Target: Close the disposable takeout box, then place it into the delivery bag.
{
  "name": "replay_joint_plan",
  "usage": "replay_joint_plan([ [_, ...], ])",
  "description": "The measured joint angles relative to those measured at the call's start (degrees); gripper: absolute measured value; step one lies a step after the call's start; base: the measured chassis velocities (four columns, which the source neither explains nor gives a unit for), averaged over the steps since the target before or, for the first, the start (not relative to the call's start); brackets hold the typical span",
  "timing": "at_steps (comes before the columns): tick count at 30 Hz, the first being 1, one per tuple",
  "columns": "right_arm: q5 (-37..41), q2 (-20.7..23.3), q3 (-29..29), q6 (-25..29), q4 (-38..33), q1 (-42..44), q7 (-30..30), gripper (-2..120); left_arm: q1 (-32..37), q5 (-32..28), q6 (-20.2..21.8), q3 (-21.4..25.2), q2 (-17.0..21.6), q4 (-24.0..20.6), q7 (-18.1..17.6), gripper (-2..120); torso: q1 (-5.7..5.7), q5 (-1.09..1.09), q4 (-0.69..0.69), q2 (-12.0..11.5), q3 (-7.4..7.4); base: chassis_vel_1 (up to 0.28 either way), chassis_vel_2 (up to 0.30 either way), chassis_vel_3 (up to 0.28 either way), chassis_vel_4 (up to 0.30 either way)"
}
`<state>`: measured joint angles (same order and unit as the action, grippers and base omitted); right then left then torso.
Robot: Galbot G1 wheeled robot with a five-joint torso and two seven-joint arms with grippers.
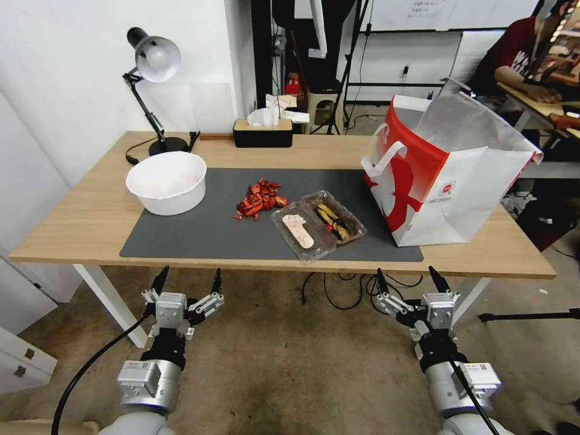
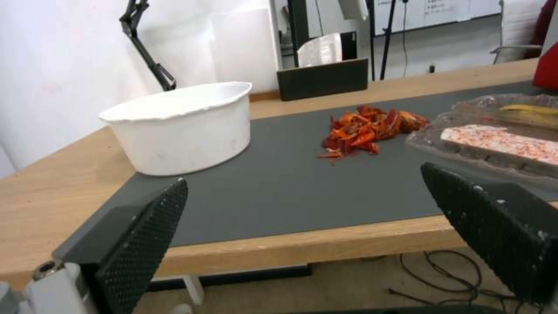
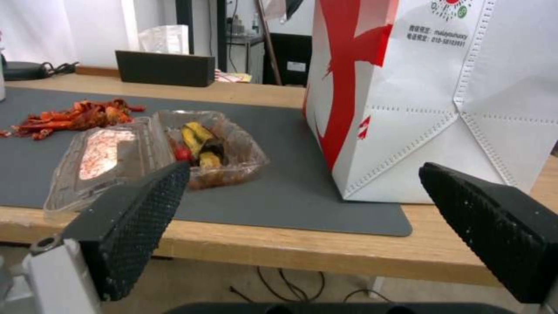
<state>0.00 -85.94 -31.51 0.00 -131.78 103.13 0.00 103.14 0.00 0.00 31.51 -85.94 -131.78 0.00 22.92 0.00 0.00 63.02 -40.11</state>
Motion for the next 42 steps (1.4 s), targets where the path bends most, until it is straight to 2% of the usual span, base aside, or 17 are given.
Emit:
replay_joint_plan([
  [19, 0.0, 0.0, 0.0, -0.01, 0.0, 0.0, 0.0, 100, 0.0, -0.01, 0.0, 0.0, 0.0, 0.0, 0.0, 100, 0.01, 0.0, 0.0, 0.0, 0.0, 0.0, 0.0, 0.0, 0.0],
  [22, 0.4, -0.12, -0.11, -0.72, -0.47, 0.29, -1.29, 100, 0.3, -1.44, 1.65, 0.61, -0.23, -1.16, -0.19, 100, 0.01, -0.02, -0.01, 0.0, 0.0, 0.0, 0.0, 0.0, 0.0],
  [23, 1.12, -0.41, -0.33, -2.1, -1.4, 0.84, -3.64, 100, 0.86, -3.87, 4.61, 1.85, -0.7, -3.57, -0.73, 100, 0.0, 0.02, 0.0, 0.0, 0.0, 0.0, 0.0, 0.0, 0.0],
  [24, 1.12, -0.41, -0.33, -2.1, -1.4, 0.84, -3.64, 100, 0.86, -3.87, 4.61, 1.85, -0.7, -3.57, -0.73, 100, 0.0, 0.02, 0.0, 0.0, 0.0, 0.0, 0.0, 0.0, 0.0],
  [26, 2.27, -0.88, -0.7, -4.38, -2.92, 1.76, -7.54, 100, 1.8, -7.87, 9.52, 3.81, -1.5, -7.38, -1.56, 100, 0.0, 0.0, 0.0, 0.0, 0.0, 0.0, 0.0, 0.0, 0.0],
  [27, 2.27, -0.88, -0.7, -4.38, -2.92, 1.76, -7.54, 100, 1.8, -7.87, 9.52, 3.81, -1.5, -7.38, -1.56, 100, 0.0, 0.0, 0.0, 0.0, 0.0, 0.0, 0.0, 0.0, 0.0],
  [29, 3.53, -1.41, -1.13, -6.77, -4.58, 2.73, -11.73, 100, 3.04, -11.66, 13.64, 5.25, -2.61, -10.87, -2.38, 100, 0.0, 0.03, -0.01, 0.0, 0.0, 0.0, 0.0, 0.0, 0.0],
  [33, 4.86, -1.93, -1.54, -9.32, -6.28, 3.74, -16.13, 100, 4.12, -12.62, 14.24, 4.69, -3.78, -11.43, -2.5, 100, 0.0, 0.0, 0.01, 0.0, 0.0, 0.0, 0.0, 0.0, 0.0],
  [34, 6.14, -2.44, -1.96, -11.78, -7.91, 4.72, -20.37, 100, 4.5, -12.47, 14.24, 4.5, -3.95, -11.43, -2.32, 100, 0.0, 0.0, 0.0, 0.0, 0.0, 0.0, 0.0, 0.0, 0.0],
  [35, 6.14, -2.44, -1.96, -11.78, -7.91, 4.72, -20.37, 100, 4.5, -12.47, 14.24, 4.5, -3.95, -11.43, -2.32, 100, 0.0, 0.0, 0.0, 0.0, 0.0, 0.0, 0.0, 0.0, 0.0],
  [42, 9.7, -3.88, -3.11, -18.6, -11.56, 7.43, -32.19, 100, 4.27, -12.19, 13.37, 5.0, -3.54, -11.05, -2.08, 100, 0.0, 0.01, -0.01, 0.0, 0.0, 0.0, 0.0, 0.0, 0.0],
])
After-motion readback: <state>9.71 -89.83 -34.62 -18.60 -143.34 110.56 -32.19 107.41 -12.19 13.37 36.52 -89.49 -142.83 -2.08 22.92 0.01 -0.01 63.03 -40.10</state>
